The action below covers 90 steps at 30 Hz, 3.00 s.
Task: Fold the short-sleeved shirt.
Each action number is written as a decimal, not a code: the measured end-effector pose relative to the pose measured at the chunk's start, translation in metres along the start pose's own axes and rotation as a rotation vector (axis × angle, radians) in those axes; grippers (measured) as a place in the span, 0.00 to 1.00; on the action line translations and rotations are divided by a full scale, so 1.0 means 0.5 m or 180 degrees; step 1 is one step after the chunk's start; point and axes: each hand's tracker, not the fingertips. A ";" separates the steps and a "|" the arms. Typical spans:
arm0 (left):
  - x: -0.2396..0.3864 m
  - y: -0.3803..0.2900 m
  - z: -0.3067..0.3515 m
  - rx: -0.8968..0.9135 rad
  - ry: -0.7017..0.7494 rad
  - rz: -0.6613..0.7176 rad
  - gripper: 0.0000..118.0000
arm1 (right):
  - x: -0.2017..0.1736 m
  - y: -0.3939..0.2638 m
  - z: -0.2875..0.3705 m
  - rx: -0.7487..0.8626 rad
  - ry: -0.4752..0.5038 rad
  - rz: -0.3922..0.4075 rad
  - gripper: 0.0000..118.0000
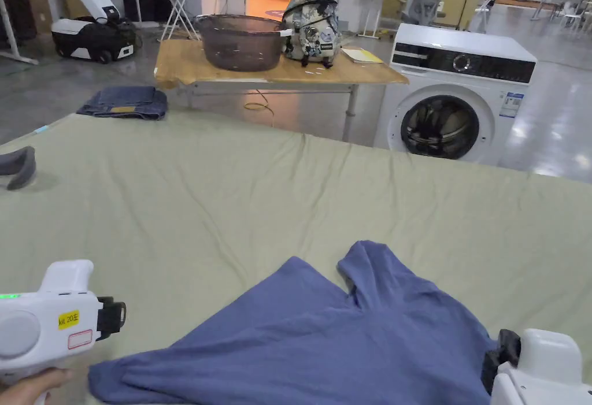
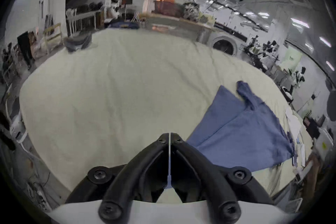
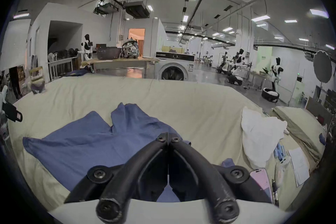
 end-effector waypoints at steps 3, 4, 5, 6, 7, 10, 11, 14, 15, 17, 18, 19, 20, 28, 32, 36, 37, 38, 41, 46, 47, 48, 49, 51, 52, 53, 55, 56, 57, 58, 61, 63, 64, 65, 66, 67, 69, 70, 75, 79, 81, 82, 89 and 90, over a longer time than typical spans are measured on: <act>-0.043 -0.008 -0.033 -0.0178 0.0062 0.0121 0.17 | -0.007 -0.009 -0.011 -0.0085 0.0058 0.0058 0.00; -0.050 -0.011 -0.041 -0.0223 0.0079 0.0174 0.29 | -0.014 -0.007 -0.010 -0.0098 0.0073 0.0092 0.00; -0.063 -0.007 -0.048 -0.0282 0.0110 0.0217 0.50 | -0.018 -0.009 -0.010 -0.0108 0.0087 0.0122 0.00; -0.069 -0.012 -0.056 -0.0301 0.0103 0.0260 0.64 | -0.022 -0.011 -0.011 -0.0114 0.0101 0.0147 0.00; -0.071 -0.016 -0.064 -0.0320 0.0098 0.0292 0.67 | -0.025 -0.012 -0.012 -0.0116 0.0110 0.0166 0.00; -0.076 -0.031 -0.117 -0.0580 0.0205 0.0389 0.67 | -0.033 -0.013 -0.017 -0.0136 0.0133 0.0183 0.00; -0.075 -0.035 -0.132 -0.0671 0.0276 0.0391 0.67 | -0.034 -0.014 -0.018 -0.0144 0.0145 0.0183 0.00; -0.067 -0.062 -0.173 -0.0747 0.0560 0.0321 0.67 | -0.039 -0.016 -0.021 -0.0165 0.0179 0.0201 0.00; -0.055 -0.065 -0.172 -0.0655 0.0613 0.0197 0.67 | -0.041 -0.016 -0.022 -0.0179 0.0186 0.0223 0.00; -0.016 -0.075 -0.155 -0.0615 0.0761 0.0150 0.59 | -0.043 -0.016 -0.022 -0.0190 0.0191 0.0259 0.00; -0.008 -0.077 -0.154 -0.0582 0.0777 0.0142 0.51 | -0.043 -0.017 -0.023 -0.0192 0.0193 0.0267 0.00; -0.004 -0.076 -0.153 -0.0562 0.0776 0.0122 0.40 | -0.044 -0.018 -0.023 -0.0198 0.0197 0.0275 0.00; 0.000 -0.076 -0.153 -0.0544 0.0774 0.0111 0.30 | -0.046 -0.019 -0.027 -0.0208 0.0207 0.0278 0.00; -0.023 -0.079 -0.118 -0.0328 0.0339 0.0378 0.00 | -0.034 -0.009 -0.074 -0.0305 0.0268 0.0187 0.00; -0.032 -0.085 -0.102 -0.0209 0.0244 0.0338 0.00 | -0.014 0.026 -0.144 -0.0452 0.0320 0.0165 0.00; -0.025 -0.081 -0.099 -0.0145 0.0228 0.0265 0.00 | 0.008 0.058 -0.268 -0.0757 0.0457 0.0239 0.12; -0.018 -0.076 -0.102 -0.0137 0.0240 0.0256 0.00 | 0.010 0.070 -0.311 -0.0895 0.0469 0.0280 0.33; -0.016 -0.074 -0.104 -0.0143 0.0248 0.0244 0.00 | 0.011 0.079 -0.346 -0.0960 0.0507 0.0274 0.47; -0.004 -0.072 -0.102 -0.0143 0.0259 0.0249 0.00 | -0.001 0.103 -0.439 -0.1261 0.0620 0.0373 0.58; 0.005 -0.070 -0.100 -0.0150 0.0297 0.0303 0.00 | -0.025 0.090 -0.583 -0.1622 0.0779 0.0619 0.59; 0.004 -0.071 -0.101 -0.0156 0.0303 0.0312 0.00 | -0.033 0.083 -0.603 -0.1727 0.0797 0.0718 0.61; 0.003 -0.072 -0.101 -0.0158 0.0306 0.0323 0.00 | -0.040 0.075 -0.614 -0.1807 0.0804 0.0769 0.62; 0.011 -0.070 -0.092 -0.0159 0.0312 0.0338 0.00 | -0.045 0.063 -0.628 -0.1915 0.0809 0.0826 0.62; 0.011 -0.071 -0.093 -0.0169 0.0315 0.0351 0.00 | -0.053 0.045 -0.642 -0.2047 0.0797 0.0780 0.61; 0.009 -0.072 -0.096 -0.0177 0.0328 0.0346 0.00 | -0.048 0.045 -0.650 -0.1951 0.0767 0.0737 0.57; 0.005 -0.072 -0.102 -0.0186 0.0341 0.0332 0.00 | -0.049 0.049 -0.651 -0.1965 0.0755 0.0717 0.50; 0.008 -0.072 -0.104 -0.0192 0.0359 0.0302 0.00 | -0.047 0.057 -0.646 -0.1986 0.0828 0.0630 0.12; 0.011 -0.072 -0.104 -0.0193 0.0365 0.0288 0.00 | -0.047 0.061 -0.640 -0.1959 0.0787 0.0624 0.01; 0.015 -0.070 -0.104 -0.0190 0.0369 0.0274 0.00 | -0.047 0.061 -0.639 -0.1943 0.0789 0.0635 0.01; 0.019 -0.069 -0.102 -0.0177 0.0378 0.0253 0.00 | -0.049 0.062 -0.633 -0.1933 0.0796 0.0641 0.01; 0.021 -0.062 -0.098 -0.0130 0.0391 0.0203 0.00 | -0.052 0.071 -0.594 -0.1729 0.0704 0.0614 0.01; 0.021 -0.055 -0.087 -0.0064 0.0361 0.0210 0.00 | -0.041 0.092 -0.564 -0.1557 0.0679 0.0456 0.01; 0.023 -0.049 -0.081 -0.0033 0.0358 0.0212 0.00 | -0.039 0.111 -0.527 -0.1441 0.0659 0.0418 0.01; 0.026 -0.042 -0.072 0.0003 0.0342 0.0209 0.00 | -0.033 0.126 -0.508 -0.1357 0.0660 0.0407 0.01; 0.029 -0.034 -0.063 0.0060 0.0326 0.0203 0.00 | -0.025 0.146 -0.486 -0.1240 0.0659 0.0430 0.01; 0.032 -0.023 -0.053 0.0112 0.0292 0.0183 0.00 | -0.015 0.163 -0.475 -0.1125 0.0644 0.0459 0.01; 0.040 0.000 -0.036 0.0214 0.0192 0.0068 0.00 | 0.009 0.202 -0.447 -0.0956 0.0633 0.0415 0.01; 0.048 0.015 -0.026 0.0278 0.0213 0.0010 0.00 | 0.026 0.227 -0.423 -0.0857 0.0625 0.0318 0.01; 0.089 0.129 0.022 0.0571 0.0032 -0.0099 0.00 | 0.106 0.353 -0.317 -0.0388 0.0390 0.0157 0.01; 0.134 0.257 0.055 0.0907 -0.0059 -0.0342 0.00 | 0.166 0.457 -0.237 0.0035 0.0194 0.0046 0.01; 0.168 0.329 0.080 0.1049 -0.0078 -0.0450 0.00 | 0.194 0.500 -0.219 0.0244 0.0070 0.0064 0.01; 0.184 0.364 0.092 0.1114 -0.0098 -0.0511 0.00 | 0.204 0.523 -0.205 0.0345 0.0019 0.0068 0.01; 0.279 0.588 0.151 0.1451 -0.0130 -0.0647 0.00 | 0.246 0.667 -0.135 0.0639 -0.0279 0.0038 0.01; 0.289 0.614 0.156 0.1518 -0.0128 -0.0681 0.00 | 0.249 0.686 -0.133 0.0658 -0.0309 0.0036 0.01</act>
